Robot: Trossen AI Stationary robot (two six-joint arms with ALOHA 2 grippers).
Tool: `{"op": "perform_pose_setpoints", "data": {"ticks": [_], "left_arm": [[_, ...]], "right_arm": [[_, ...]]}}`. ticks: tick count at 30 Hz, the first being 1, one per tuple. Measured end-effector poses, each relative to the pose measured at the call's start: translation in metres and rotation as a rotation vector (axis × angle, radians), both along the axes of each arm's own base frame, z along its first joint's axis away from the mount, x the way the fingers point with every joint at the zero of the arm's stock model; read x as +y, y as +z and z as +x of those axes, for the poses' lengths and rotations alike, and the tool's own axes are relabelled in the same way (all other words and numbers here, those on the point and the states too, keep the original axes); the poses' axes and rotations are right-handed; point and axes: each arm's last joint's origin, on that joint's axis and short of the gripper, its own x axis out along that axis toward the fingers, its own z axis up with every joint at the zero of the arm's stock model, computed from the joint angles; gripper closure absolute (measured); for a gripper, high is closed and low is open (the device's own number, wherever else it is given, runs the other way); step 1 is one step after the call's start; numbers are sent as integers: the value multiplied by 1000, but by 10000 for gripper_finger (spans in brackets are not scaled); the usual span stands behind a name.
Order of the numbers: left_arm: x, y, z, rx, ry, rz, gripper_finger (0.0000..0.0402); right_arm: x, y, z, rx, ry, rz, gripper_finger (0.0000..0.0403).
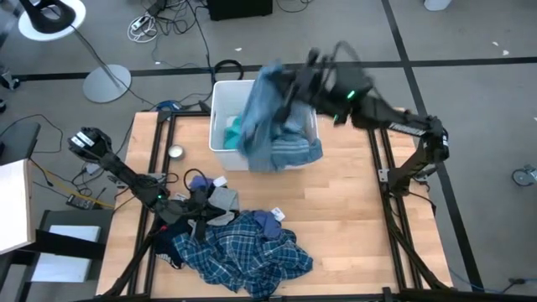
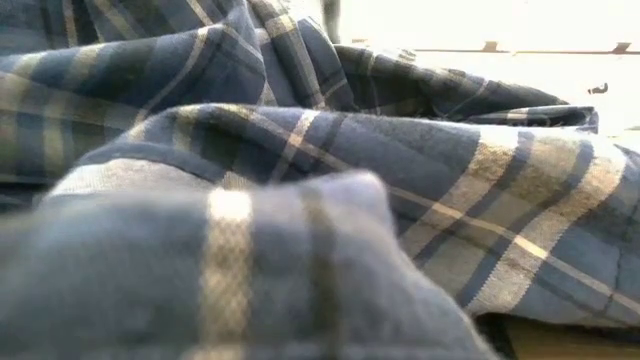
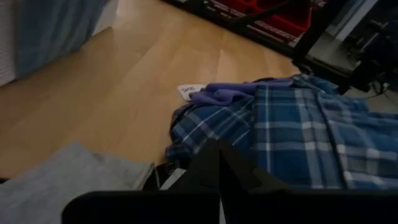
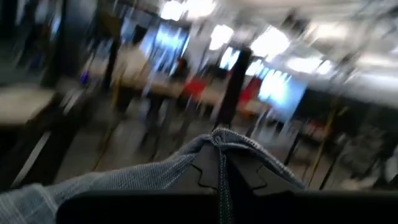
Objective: Sort clothes
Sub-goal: Put the light blue and white patterned shirt into the white laundry bin
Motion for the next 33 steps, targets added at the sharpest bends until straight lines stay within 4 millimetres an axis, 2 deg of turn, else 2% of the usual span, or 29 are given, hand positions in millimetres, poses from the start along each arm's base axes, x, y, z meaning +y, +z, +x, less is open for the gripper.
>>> {"op": "perform_pose_setpoints", "data": {"ticks": [6, 8, 10, 17, 26, 29, 33], "left_arm": [[0, -1, 0, 12, -1, 13, 402], [0, -1, 0, 12, -1, 13, 402], [0, -1, 0, 13, -2, 16, 402], [1, -1, 0, 8, 8, 42, 402], [1, -1, 0, 4, 17, 42, 402], [1, 0, 0, -1, 17, 38, 402], [1, 0, 0, -2, 18, 37, 402]], "right_arm": [[-44, 53, -31, -309, -98, -75, 399], [-56, 60, -36, -352, -110, -58, 399], [-67, 55, -36, -318, -115, -9, 399], [-91, 5, -20, 65, -155, 208, 399], [-94, -73, 24, 481, -69, 484, 395], [-93, -102, 40, 589, -84, 566, 379], [-91, -137, 60, 700, -71, 690, 338]]}}
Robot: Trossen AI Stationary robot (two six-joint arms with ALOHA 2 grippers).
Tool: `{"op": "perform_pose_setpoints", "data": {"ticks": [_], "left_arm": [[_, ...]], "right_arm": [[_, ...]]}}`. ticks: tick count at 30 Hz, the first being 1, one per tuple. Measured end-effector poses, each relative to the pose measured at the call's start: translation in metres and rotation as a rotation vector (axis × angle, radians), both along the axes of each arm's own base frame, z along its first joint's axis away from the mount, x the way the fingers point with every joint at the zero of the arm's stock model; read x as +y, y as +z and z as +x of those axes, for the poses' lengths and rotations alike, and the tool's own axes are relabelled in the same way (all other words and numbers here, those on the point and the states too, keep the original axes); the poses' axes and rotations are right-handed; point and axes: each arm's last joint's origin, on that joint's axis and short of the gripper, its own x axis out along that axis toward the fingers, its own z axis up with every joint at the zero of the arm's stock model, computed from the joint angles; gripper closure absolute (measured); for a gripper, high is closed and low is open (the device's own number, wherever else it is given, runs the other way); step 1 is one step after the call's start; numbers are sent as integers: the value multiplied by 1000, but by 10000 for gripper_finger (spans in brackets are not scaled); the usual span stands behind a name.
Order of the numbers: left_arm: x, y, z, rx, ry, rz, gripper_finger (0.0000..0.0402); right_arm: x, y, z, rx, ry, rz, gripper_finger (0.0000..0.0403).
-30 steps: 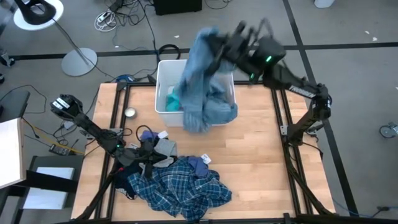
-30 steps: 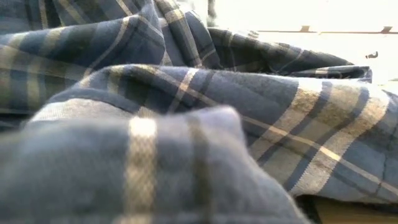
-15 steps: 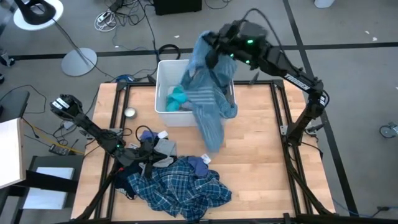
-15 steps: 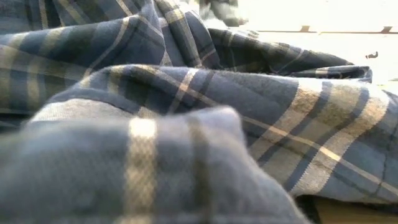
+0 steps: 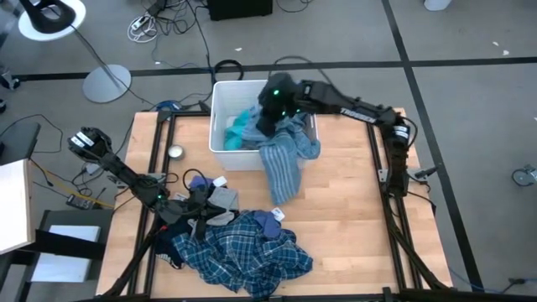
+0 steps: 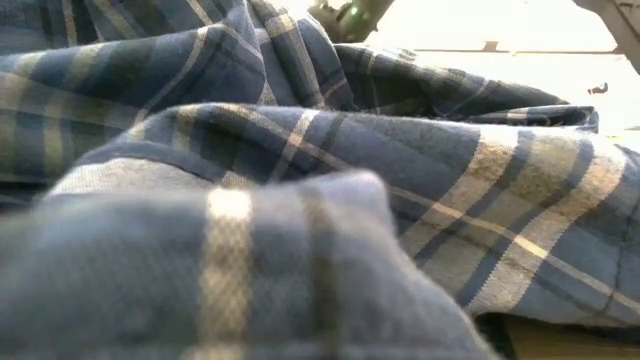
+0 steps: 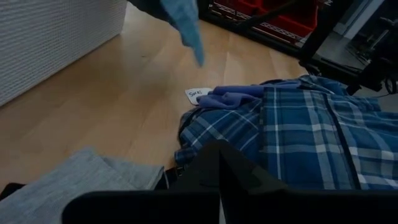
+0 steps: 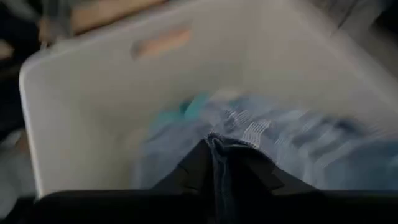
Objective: Sort clothes
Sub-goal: Put the light blue and white patterned shirt into the white laundry bin
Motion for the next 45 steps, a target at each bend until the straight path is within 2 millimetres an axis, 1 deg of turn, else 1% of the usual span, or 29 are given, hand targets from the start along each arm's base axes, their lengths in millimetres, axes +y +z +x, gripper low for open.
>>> {"op": "perform_pose_setpoints", "data": {"ticks": [2, 3, 5, 6, 8, 10, 13, 16, 20, 22, 24, 27, 29, 33, 36, 39, 42, 45], "left_arm": [[0, 0, 0, 1, -1, 0, 402], [0, 0, 0, 1, -2, -1, 402], [0, 0, 0, 1, -1, -3, 402], [0, 0, 0, 1, -1, -4, 402], [0, 0, 0, 1, -2, -5, 402], [0, 0, 0, 2, -2, -7, 402], [0, 0, 0, 2, -2, -8, 402], [0, 0, 0, 2, -2, -8, 402], [0, 0, 0, 1, -3, -9, 402], [0, 0, 0, 2, -4, -10, 402], [0, 0, 0, 2, -7, -11, 402], [0, 0, 0, 2, -5, -19, 402], [0, 0, 0, 2, -1, -32, 402], [-1, 0, 0, 7, -25, -42, 402], [-2, 0, 0, 8, -40, -50, 402], [-2, 0, 0, 7, -40, -52, 402], [-2, 0, 0, 6, -39, -53, 402], [-2, 0, 0, 5, -39, -53, 402]], "right_arm": [[3, -14, 8, 39, 26, 52, 312], [5, -18, 10, 52, 33, 64, 299], [8, -20, 10, 71, 62, 75, 275], [10, -17, 9, 68, 79, 66, 263], [14, -5, 1, 47, 98, 56, 246], [18, 13, -12, 3, 97, 42, 234], [28, 43, -34, -76, 91, 30, 224], [42, 65, -55, -120, 94, 38, 222], [68, 82, -79, -120, 122, 71, 226], [83, 83, -87, -84, 121, 95, 228], [97, 80, -91, -25, 124, 119, 229], [117, 72, -97, 89, 115, 126, 229], [131, 63, -99, 159, 106, 105, 229], [161, 35, -102, 283, 63, -5, 230], [180, 12, -111, 328, 14, -72, 230], [197, -20, -118, 324, -35, -91, 229], [210, -56, -128, 259, -57, -54, 230], [217, -99, -133, 177, -56, -11, 232]]}}
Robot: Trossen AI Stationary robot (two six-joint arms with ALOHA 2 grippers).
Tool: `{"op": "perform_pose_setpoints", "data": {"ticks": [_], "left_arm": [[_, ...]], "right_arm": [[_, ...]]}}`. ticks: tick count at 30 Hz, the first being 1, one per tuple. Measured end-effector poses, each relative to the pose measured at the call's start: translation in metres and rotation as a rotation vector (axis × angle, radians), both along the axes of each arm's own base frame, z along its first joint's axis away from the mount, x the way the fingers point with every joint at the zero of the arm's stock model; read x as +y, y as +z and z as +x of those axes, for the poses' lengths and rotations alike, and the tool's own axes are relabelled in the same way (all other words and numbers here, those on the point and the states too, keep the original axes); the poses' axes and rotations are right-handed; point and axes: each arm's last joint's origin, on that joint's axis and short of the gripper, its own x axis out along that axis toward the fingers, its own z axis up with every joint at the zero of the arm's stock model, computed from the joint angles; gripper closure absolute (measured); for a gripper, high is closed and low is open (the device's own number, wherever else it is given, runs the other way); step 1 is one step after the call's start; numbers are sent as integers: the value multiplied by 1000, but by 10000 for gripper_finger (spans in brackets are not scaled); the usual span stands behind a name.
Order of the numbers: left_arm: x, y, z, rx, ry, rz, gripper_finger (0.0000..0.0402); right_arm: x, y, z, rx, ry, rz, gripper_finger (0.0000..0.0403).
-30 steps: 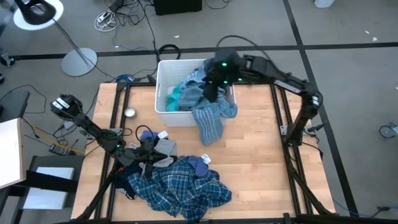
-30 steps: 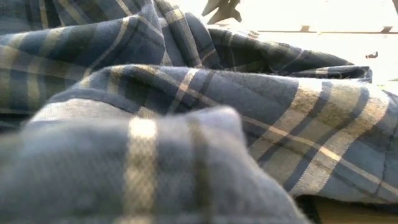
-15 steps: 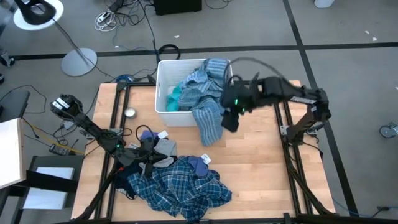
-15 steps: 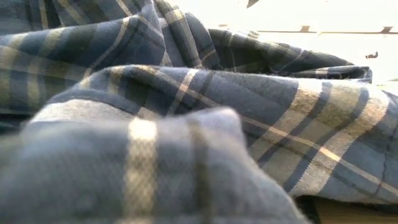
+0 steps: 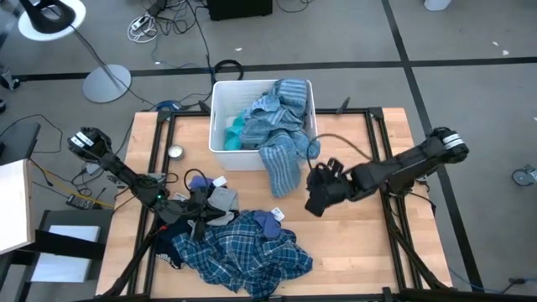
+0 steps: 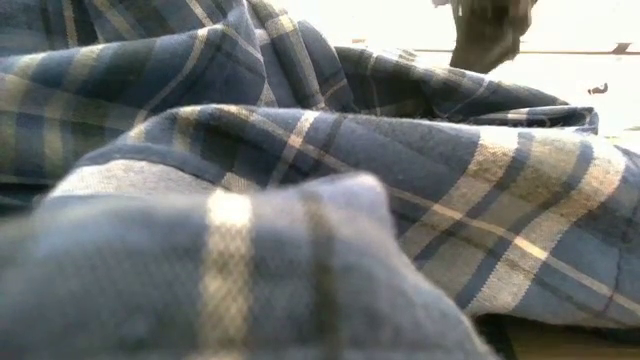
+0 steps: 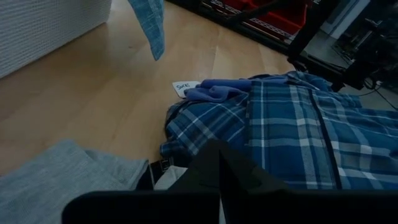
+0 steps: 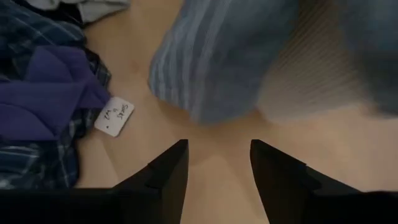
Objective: Sort clothes
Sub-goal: Put the light blue and white patterned shirt into the white laundry bin
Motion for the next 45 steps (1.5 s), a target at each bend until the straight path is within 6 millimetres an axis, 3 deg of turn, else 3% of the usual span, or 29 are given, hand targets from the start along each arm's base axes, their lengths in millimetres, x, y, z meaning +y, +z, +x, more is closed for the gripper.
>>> {"op": "perform_pose_setpoints", "data": {"ticks": [8, 12, 16, 22, 27, 30, 34, 37, 42, 45], "left_arm": [[0, 1, 0, -14, 0, -6, 402], [0, 1, 0, -14, 0, -6, 402], [0, 2, 0, -15, 0, -7, 402], [0, 2, 1, -16, 2, -10, 402], [0, 2, 1, -16, 2, -11, 402], [0, 2, 1, -16, 2, -11, 402], [0, 2, 1, -17, 2, -12, 402], [0, 2, 1, -16, 2, -11, 402], [0, 1, 0, -13, 2, -9, 402], [0, 1, 0, -11, 2, -6, 402]], "right_arm": [[-5, -93, 6, -260, -8, -29, 238], [-14, -113, 20, -401, -44, -112, 247], [-27, -117, 40, -472, -42, -165, 281], [-30, -75, 70, -567, 73, -253, 392], [-34, -11, 90, -663, 135, -399, 398], [-48, 26, 101, -685, 153, -515, 399], [-89, 69, 111, -632, 128, -554, 401], [-129, 88, 108, -577, 75, -468, 401], [-194, 102, 92, -565, -53, -268, 400], [-218, 102, 84, -591, -65, -172, 398]]}}
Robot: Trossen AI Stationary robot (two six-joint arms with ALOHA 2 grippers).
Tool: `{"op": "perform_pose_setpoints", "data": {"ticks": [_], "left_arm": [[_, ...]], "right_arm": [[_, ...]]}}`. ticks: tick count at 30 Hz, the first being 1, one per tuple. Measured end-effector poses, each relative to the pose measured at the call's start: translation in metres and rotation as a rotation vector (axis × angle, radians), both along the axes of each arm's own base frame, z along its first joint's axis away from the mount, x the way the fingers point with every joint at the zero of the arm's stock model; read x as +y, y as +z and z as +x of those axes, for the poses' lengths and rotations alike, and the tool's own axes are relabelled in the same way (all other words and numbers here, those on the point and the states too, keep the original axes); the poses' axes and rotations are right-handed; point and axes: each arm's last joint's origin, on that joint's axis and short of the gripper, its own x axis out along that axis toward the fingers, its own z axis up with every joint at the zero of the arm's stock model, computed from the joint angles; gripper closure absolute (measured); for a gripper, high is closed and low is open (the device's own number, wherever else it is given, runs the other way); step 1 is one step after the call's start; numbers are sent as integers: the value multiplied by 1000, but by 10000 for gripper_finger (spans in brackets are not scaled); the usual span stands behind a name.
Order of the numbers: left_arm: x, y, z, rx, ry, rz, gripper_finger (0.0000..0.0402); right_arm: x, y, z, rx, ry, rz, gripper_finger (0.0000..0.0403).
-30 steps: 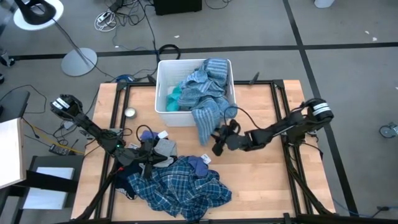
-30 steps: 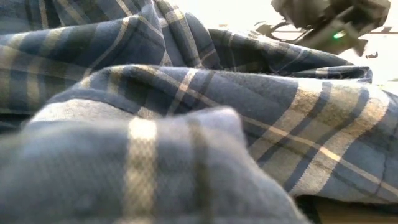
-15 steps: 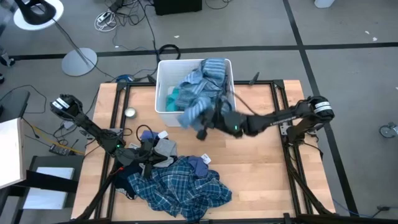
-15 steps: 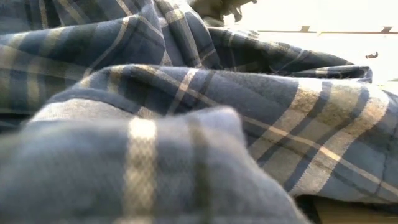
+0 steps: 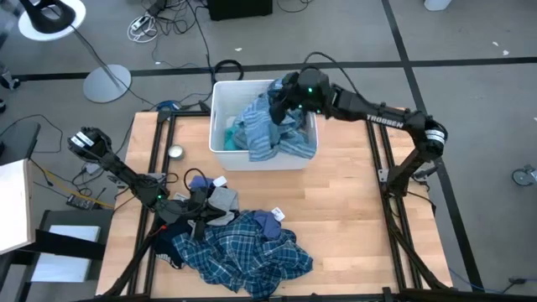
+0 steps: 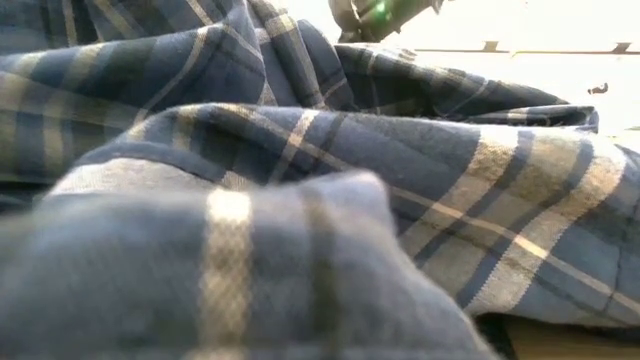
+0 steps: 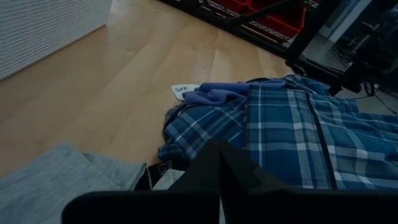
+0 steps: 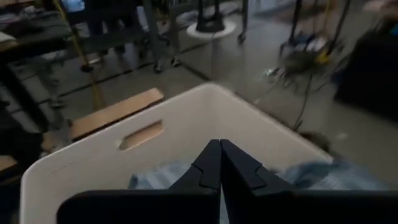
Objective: Sort clothes
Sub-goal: Put the light blue and white patterned shirt into the white laundry bin, then put the right purple sock into the white laundry bin
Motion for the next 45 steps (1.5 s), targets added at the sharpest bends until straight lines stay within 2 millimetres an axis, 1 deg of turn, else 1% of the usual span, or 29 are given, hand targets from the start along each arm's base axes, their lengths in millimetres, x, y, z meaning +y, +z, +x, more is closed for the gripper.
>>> {"op": "perform_pose_setpoints", "data": {"ticks": [2, 6, 8, 12, 15, 19, 23, 26, 29, 32, 34, 38, 42, 45], "left_arm": [[0, 0, 0, 0, -1, 3, 402], [0, 0, 0, 2, -1, 5, 402], [0, 0, 0, 4, -1, 6, 402], [0, -1, 0, 7, -2, 9, 402], [0, -1, 0, 8, -6, 9, 402], [0, -1, 0, 10, -8, 10, 402], [0, -1, 0, 10, -9, 10, 402], [0, -1, 0, 6, -9, 7, 402], [0, 0, 0, 5, -9, 6, 402], [0, 0, 0, 2, -9, 4, 402], [0, 0, 0, -1, -9, 1, 402], [0, 0, 0, -2, -8, -3, 402], [0, 0, 0, -2, -8, -5, 402], [0, 0, 0, -2, -8, -6, 402]], "right_arm": [[-8, -4, -3, 12, 37, 56, 396], [-9, -9, -8, 66, 57, 102, 388], [-5, -8, -13, 92, 61, 116, 386], [12, 7, -29, 115, 73, 116, 392], [33, 18, -46, 163, 44, 95, 400], [72, 38, -78, 212, -16, 36, 399], [114, 49, -111, 234, 45, 77, 400], [143, 49, -132, 214, 103, 133, 399], [169, 38, -141, 212, 173, 188, 400], [190, 18, -144, 252, 235, 231, 401], [203, 2, -142, 287, 265, 249, 400], [223, -37, -131, 340, 310, 247, 392], [236, -73, -115, 352, 367, 218, 384], [243, -93, -101, 343, 401, 209, 376]]}}
